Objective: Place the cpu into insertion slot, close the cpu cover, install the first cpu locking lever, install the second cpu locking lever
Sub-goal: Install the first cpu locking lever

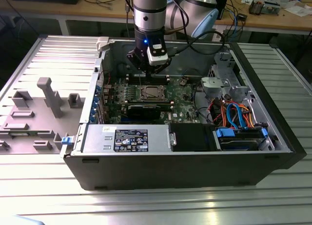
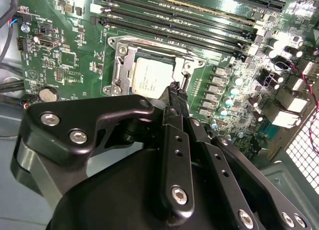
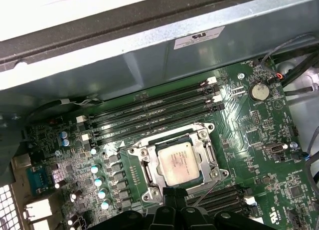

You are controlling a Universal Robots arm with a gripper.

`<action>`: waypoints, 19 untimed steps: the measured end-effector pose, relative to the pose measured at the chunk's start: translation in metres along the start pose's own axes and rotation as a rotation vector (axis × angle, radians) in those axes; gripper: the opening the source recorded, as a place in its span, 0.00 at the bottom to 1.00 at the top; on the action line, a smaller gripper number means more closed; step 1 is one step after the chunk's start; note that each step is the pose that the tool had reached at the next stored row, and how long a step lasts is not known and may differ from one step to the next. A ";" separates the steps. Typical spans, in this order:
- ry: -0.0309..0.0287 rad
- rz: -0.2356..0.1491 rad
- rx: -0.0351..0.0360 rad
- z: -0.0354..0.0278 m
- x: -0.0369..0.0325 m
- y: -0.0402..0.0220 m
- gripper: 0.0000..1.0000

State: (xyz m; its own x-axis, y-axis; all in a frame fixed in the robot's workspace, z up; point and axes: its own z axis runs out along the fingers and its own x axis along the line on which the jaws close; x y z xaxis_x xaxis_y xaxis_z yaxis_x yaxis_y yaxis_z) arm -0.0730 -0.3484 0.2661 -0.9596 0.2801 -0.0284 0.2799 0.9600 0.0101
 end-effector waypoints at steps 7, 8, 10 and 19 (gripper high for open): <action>0.0003 -0.025 -0.0008 -0.0002 0.0062 -0.0019 0.11; 0.0003 -0.026 -0.0008 -0.0002 0.0068 -0.0021 0.11; 0.0004 -0.028 -0.0014 -0.0002 0.0081 -0.0026 0.11; 0.0007 -0.042 -0.0021 -0.0004 0.0118 -0.0043 0.11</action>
State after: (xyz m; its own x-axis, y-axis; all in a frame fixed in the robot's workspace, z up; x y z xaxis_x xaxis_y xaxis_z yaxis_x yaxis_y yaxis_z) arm -0.0856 -0.3493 0.2661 -0.9706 0.2391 -0.0282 0.2389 0.9710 0.0110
